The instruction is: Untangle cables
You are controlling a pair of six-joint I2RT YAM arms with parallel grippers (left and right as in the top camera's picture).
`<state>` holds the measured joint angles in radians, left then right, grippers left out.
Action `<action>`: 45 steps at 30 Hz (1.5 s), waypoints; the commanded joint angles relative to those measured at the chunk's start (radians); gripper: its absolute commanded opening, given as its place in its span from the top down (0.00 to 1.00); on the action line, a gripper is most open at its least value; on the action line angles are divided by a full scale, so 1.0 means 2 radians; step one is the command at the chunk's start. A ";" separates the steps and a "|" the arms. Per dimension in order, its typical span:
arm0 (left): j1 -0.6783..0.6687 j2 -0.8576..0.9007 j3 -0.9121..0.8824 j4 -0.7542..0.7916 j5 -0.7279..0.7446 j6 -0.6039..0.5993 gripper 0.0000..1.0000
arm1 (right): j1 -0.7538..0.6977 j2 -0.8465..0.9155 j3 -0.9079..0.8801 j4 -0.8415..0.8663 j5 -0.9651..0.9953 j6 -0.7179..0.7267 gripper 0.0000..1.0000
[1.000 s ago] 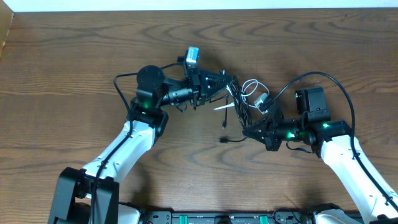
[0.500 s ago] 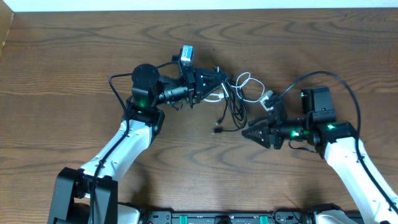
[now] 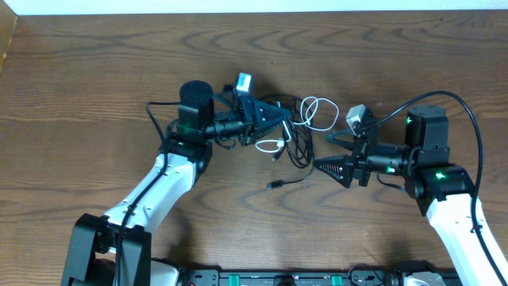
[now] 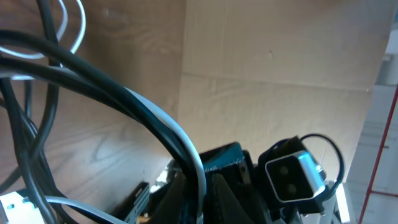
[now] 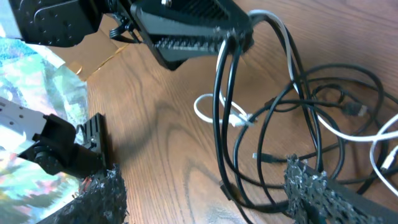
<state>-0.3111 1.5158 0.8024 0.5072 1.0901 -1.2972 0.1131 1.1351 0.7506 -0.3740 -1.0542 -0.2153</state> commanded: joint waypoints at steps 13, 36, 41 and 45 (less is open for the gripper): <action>-0.033 -0.004 0.004 0.004 0.014 -0.071 0.92 | 0.023 -0.002 0.003 0.006 0.053 0.007 0.29; -0.033 -0.004 0.004 0.005 0.013 -0.097 0.92 | 0.060 0.031 0.003 0.016 0.108 0.019 0.51; -0.033 -0.004 0.004 0.005 0.013 -0.097 0.92 | 0.061 0.032 0.003 0.023 0.106 0.023 0.51; -0.033 -0.004 0.004 0.005 0.012 -0.097 0.92 | 0.070 0.033 0.003 0.021 0.107 0.023 0.55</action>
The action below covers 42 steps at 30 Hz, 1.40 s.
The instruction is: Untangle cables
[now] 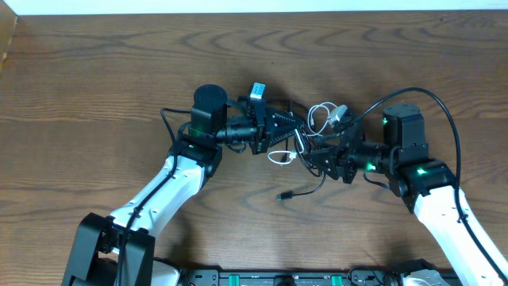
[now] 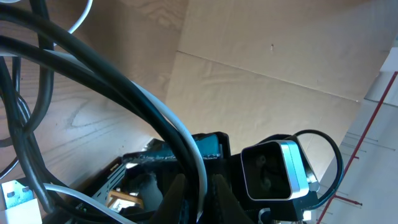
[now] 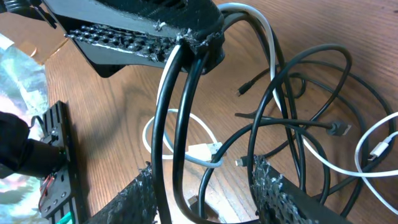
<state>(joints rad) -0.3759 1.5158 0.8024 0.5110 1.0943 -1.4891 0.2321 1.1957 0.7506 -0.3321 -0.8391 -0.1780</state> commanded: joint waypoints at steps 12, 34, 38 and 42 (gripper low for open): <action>-0.001 -0.004 0.004 0.003 0.011 -0.001 0.92 | 0.018 0.016 0.003 0.013 0.036 0.005 0.98; -0.001 -0.004 0.004 -0.008 0.039 0.113 0.91 | -0.042 0.016 0.003 0.016 0.226 0.198 0.99; -0.001 -0.004 0.004 -0.037 0.040 0.146 0.87 | -0.047 0.016 0.003 0.015 0.226 0.198 0.99; -0.001 -0.004 0.004 -0.073 0.043 0.168 0.92 | -0.047 0.016 0.003 0.013 0.235 0.206 0.99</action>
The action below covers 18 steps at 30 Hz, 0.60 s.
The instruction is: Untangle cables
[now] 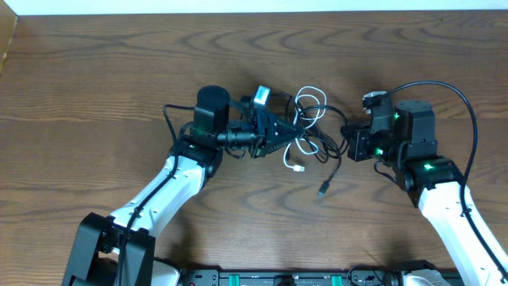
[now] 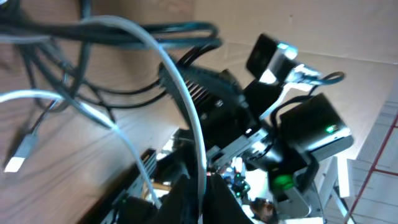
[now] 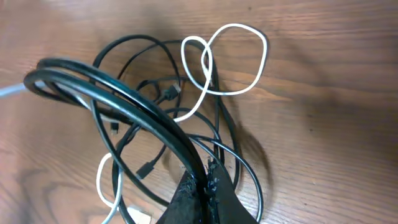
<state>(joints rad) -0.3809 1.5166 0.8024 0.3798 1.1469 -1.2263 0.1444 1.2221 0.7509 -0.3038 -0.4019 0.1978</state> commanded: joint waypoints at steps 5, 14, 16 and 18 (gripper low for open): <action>0.008 -0.005 0.004 -0.010 0.029 0.071 0.92 | -0.008 0.002 0.003 -0.027 0.103 0.067 0.99; 0.116 -0.005 0.004 0.319 0.104 -0.155 0.92 | -0.063 0.002 0.003 -0.080 0.153 0.084 0.99; 0.144 -0.005 0.004 0.454 0.099 -0.245 0.92 | -0.075 0.002 0.003 -0.083 0.153 0.084 0.99; 0.168 -0.005 0.005 0.565 0.088 -0.319 0.92 | -0.081 0.002 0.003 -0.085 0.153 0.084 0.99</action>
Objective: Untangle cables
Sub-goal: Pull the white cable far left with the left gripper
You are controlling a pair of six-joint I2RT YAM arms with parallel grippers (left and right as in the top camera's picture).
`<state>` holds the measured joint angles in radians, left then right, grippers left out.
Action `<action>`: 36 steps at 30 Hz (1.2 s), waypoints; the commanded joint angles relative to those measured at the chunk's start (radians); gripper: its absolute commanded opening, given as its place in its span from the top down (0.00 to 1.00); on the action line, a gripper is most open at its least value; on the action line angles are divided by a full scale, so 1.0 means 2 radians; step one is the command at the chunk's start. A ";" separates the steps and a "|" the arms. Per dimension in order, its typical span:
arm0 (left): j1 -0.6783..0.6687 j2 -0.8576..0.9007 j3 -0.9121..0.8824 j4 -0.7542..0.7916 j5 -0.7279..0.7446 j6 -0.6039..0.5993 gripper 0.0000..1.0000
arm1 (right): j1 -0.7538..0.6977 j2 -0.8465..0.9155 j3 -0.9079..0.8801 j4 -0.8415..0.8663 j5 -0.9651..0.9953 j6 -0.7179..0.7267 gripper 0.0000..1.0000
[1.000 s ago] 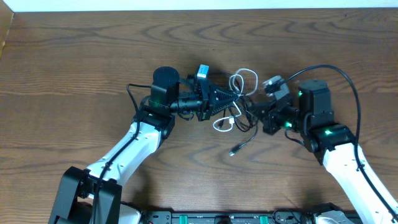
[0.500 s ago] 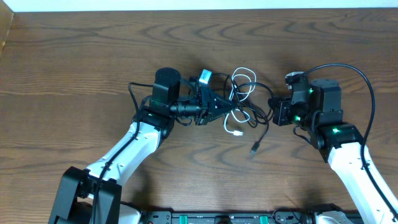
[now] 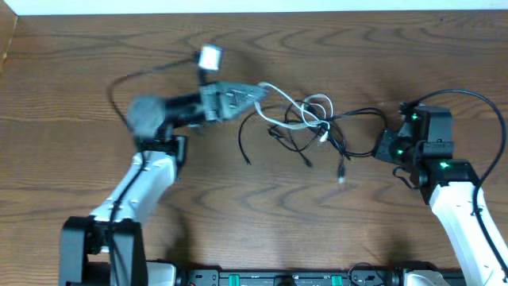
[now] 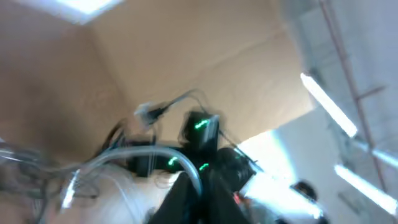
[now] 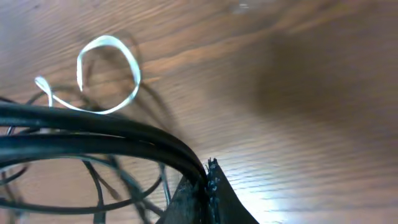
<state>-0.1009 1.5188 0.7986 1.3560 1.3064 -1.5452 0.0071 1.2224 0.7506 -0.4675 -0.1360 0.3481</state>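
A knot of black and white cables (image 3: pixel 311 125) lies mid-table, stretched between both arms. My left gripper (image 3: pixel 252 92) is at the upper left of the knot, shut on the white cable (image 3: pixel 274 112), which runs from its tips down into the knot. The left wrist view is blurred; the white cable (image 4: pixel 155 154) curves into the closed fingers (image 4: pixel 186 193). My right gripper (image 3: pixel 381 151) is at the right, shut on the black cable (image 5: pixel 93 140), a doubled strand entering its tips (image 5: pixel 202 177). A white loop (image 5: pixel 107 74) lies beyond.
Loose black cable ends (image 3: pixel 246 155) and plugs (image 3: pixel 342 176) trail from the knot toward the front on the wooden table (image 3: pixel 254 214). The table's back edge (image 3: pixel 254 11) meets a white strip.
My left gripper has moved left and up with the white cable. My right gripper has moved right with the black cable. The knot is drawn out wider between them.
First my left gripper held cables at the knot while my right gripper stood open to the right. Then the right fingers were open around black strands. Then they were shut on them. Now both grippers stand farther apart and the knot is spread.
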 commanded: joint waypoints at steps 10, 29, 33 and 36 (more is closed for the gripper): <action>0.093 -0.026 0.007 0.115 0.009 -0.220 0.92 | -0.016 0.002 0.003 -0.011 0.023 0.009 0.99; 0.174 -0.215 0.160 0.000 -0.032 -0.238 0.93 | -0.016 0.003 0.003 -0.021 0.039 0.007 0.99; 0.228 -0.243 0.206 -0.010 -0.013 -0.238 0.92 | -0.016 0.003 0.003 -0.022 0.052 0.007 0.99; 0.272 -0.255 0.236 -0.032 0.001 -0.238 0.92 | -0.016 0.003 0.003 -0.026 0.080 0.007 0.99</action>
<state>0.3775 1.0294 1.2102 1.3148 1.2659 -2.0193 -0.0158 1.2240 0.7506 -0.5140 -0.0483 0.3557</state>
